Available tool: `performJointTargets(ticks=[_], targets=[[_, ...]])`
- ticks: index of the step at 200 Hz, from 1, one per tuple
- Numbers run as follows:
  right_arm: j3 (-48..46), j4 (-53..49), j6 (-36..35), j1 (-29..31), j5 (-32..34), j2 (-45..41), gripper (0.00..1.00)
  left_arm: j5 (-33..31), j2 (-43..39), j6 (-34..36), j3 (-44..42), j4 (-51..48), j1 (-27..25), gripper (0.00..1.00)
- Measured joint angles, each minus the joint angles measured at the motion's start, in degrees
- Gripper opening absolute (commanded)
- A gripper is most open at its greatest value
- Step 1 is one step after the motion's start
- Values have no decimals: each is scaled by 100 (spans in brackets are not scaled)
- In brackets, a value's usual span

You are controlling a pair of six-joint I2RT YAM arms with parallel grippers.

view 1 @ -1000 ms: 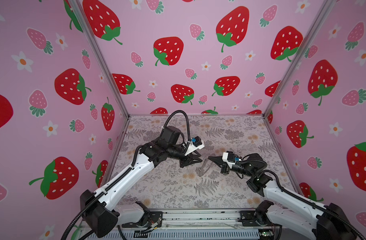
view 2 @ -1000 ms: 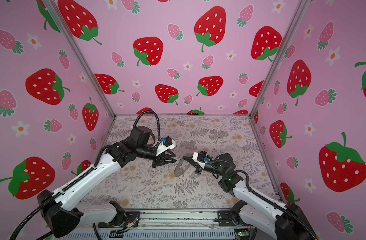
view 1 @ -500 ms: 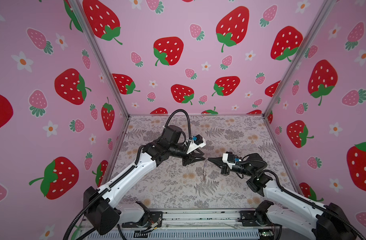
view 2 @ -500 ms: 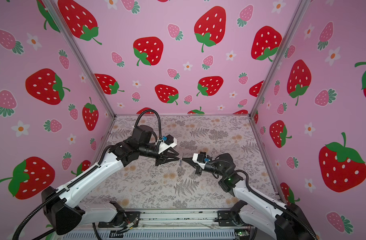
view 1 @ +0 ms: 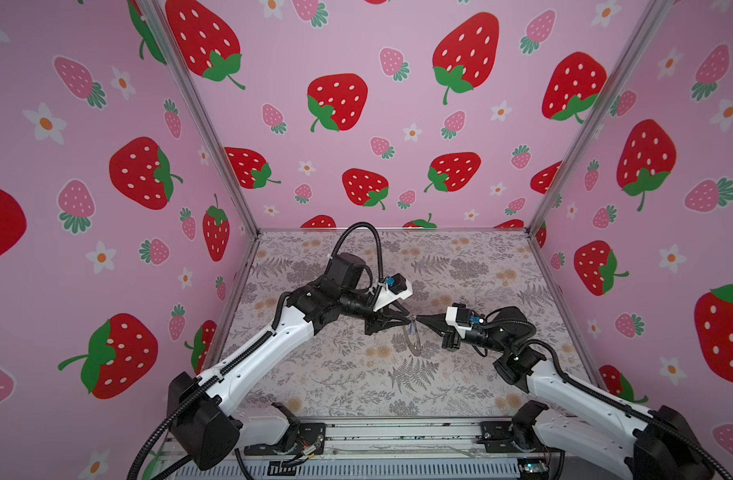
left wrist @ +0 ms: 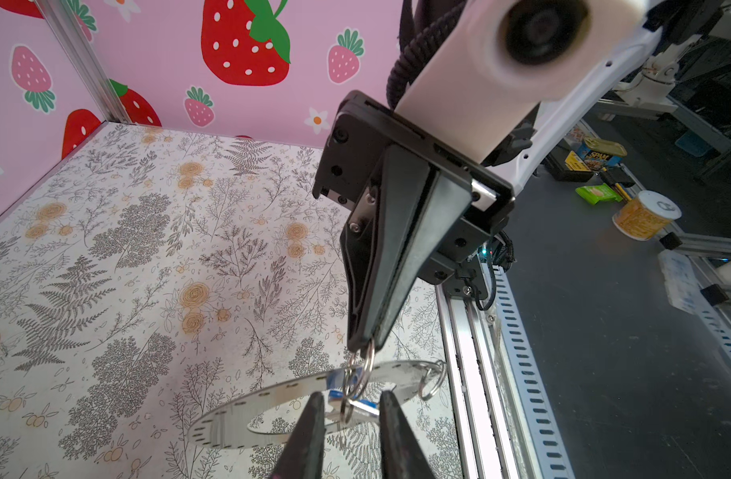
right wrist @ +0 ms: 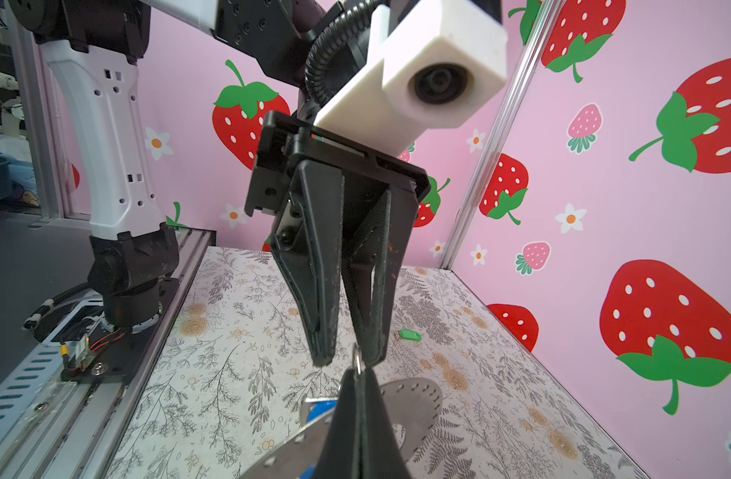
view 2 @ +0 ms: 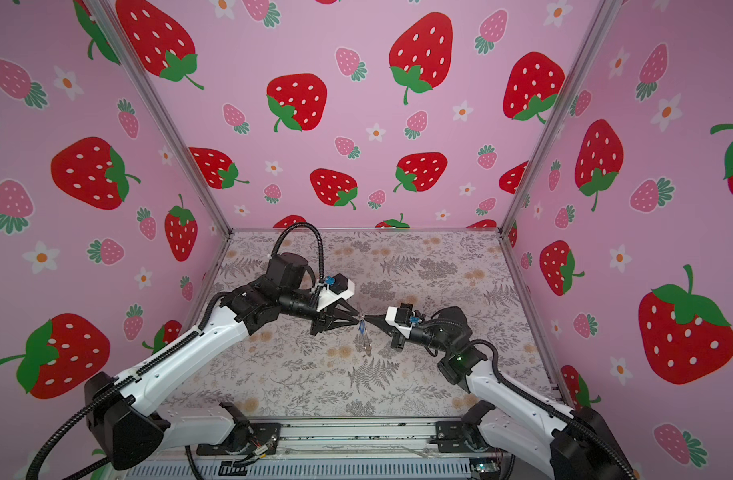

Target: Put the keys on the keyring

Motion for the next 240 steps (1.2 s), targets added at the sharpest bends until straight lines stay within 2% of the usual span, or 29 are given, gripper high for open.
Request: performJointTargets(ticks=[52, 88, 107, 112, 117, 135, 150, 179, 240], targets=[[11, 81, 59, 0, -48, 61, 0, -2, 0, 66, 0, 0, -76, 20], [11, 116, 83, 0, -105, 70, 0, -9, 2, 151, 0, 0, -125, 13], [11, 122, 103, 0, -131, 70, 0, -20, 2, 184, 0, -7, -129, 7], [11, 122, 111, 0, -136, 72, 0, -35, 2, 208, 0, -7, -131, 1], [11, 122, 140, 0, -142, 72, 0, -61, 2, 262, 0, 4, -136, 0], [11, 111, 199, 0, -140, 76, 17, -131, 2, 326, 2, -15, -153, 0], [15, 96, 98, 0, -46, 68, 23, -210, 26, 345, 66, -195, -190, 0], [37, -317, -243, 0, 251, -149, 25, -769, 267, 557, 605, -981, -352, 0], [389, -1270, -966, 0, 518, -313, 23, -2133, 1027, 745, 2341, -2745, -815, 0]])
